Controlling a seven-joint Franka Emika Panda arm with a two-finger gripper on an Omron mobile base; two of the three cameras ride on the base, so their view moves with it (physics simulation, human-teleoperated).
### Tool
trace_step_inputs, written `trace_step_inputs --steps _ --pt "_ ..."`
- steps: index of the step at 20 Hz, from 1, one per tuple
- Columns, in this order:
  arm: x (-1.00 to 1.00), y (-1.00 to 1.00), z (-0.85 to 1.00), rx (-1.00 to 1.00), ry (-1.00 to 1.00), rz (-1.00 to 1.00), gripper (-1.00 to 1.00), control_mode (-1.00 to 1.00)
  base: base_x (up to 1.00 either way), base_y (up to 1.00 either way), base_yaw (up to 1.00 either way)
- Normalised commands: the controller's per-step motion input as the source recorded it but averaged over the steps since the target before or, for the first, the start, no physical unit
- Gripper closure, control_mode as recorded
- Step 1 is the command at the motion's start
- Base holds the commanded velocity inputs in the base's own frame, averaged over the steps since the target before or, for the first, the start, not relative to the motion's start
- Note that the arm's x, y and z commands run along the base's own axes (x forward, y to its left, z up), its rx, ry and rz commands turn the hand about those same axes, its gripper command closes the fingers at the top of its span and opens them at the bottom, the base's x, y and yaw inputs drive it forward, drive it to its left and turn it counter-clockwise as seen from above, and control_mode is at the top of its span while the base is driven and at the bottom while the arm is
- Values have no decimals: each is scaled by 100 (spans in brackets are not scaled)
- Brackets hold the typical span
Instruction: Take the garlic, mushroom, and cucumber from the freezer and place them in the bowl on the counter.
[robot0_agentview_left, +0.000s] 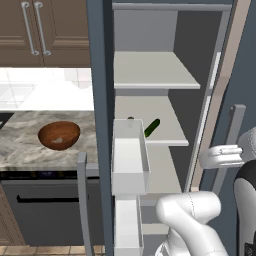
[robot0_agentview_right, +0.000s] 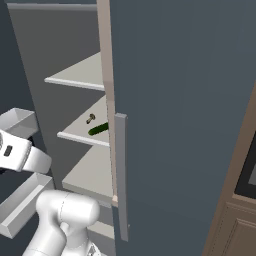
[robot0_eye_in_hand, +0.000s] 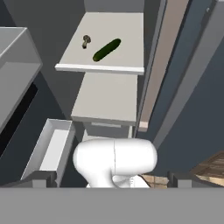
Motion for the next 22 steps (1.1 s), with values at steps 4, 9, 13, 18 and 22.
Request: trace_step_inputs --steps 4,9,13,18,22 --pt "7 0 2 10 -3 -13 -100 -100 0 0 0" --pt "20 0 0 12 -1 -13 -100 -100 0 0 0" --pt "24 0 1 11 0 -11 -100 -100 0 0 0" --pt "35 0 0 0 0 -12 -100 -100 0 0 0" --pt "52 1 0 0 0 -17 -100 -100 0 0 0"
